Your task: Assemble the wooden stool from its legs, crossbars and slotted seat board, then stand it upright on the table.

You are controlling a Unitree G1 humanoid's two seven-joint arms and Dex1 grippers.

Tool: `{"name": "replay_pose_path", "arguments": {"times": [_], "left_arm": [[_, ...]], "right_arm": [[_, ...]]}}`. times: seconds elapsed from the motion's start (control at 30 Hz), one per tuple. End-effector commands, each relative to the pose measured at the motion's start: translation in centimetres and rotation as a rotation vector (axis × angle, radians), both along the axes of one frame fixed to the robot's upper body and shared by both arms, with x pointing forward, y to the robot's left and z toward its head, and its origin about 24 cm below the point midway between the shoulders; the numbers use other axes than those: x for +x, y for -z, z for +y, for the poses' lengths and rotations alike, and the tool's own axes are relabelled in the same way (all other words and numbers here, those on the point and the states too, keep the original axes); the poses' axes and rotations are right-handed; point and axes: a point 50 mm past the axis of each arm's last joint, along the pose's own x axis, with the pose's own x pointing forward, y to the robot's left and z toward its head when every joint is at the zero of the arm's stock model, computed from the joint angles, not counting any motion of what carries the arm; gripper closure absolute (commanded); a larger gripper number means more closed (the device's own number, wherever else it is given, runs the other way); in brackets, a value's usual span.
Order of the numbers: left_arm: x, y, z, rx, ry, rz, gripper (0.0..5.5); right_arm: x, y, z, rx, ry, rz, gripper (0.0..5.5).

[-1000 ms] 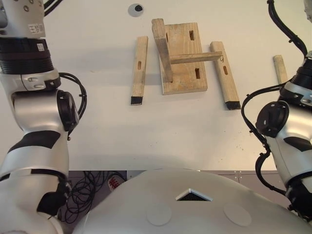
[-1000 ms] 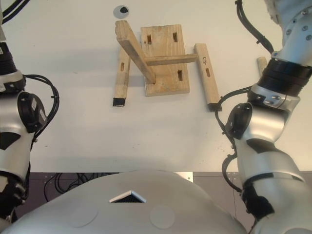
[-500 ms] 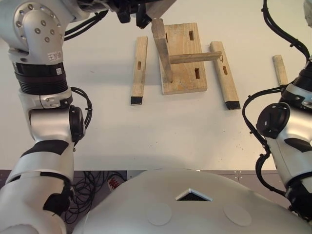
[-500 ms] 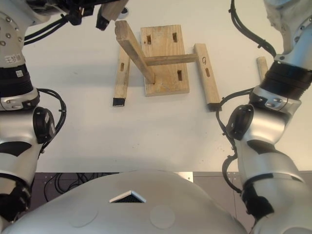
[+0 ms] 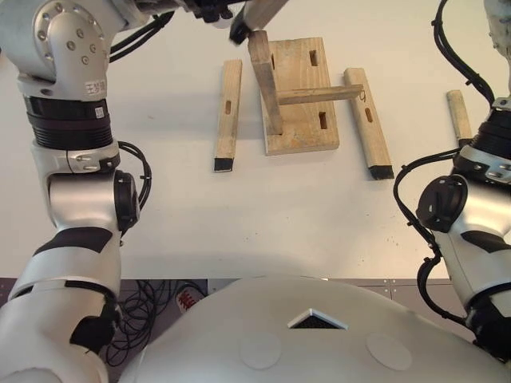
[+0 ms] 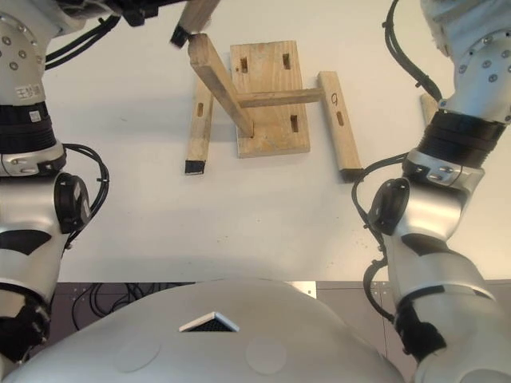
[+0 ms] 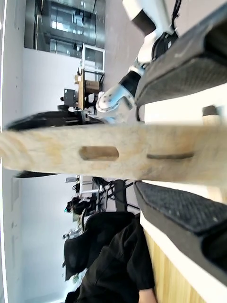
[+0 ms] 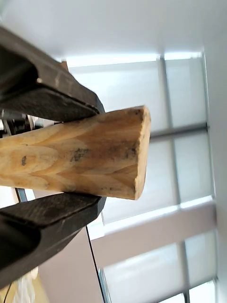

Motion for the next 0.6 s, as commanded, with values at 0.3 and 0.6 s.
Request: {"name": "replay_pose_path", "arguments": {"times": [0.3, 0.6], "left_arm": [[0.6, -1.1, 2.1, -0.154, -0.154, 0.015, 2.15], [0.4, 0.0, 2.4, -0.149, -0.178, 0.045, 2.15]], "right_arm": [[1.3, 5.2, -4.8, -0.354, 0.212, 0.055, 3.47], [0.2, 7.2, -7.3, -0.524, 0.140, 0.126, 3.47]]}}
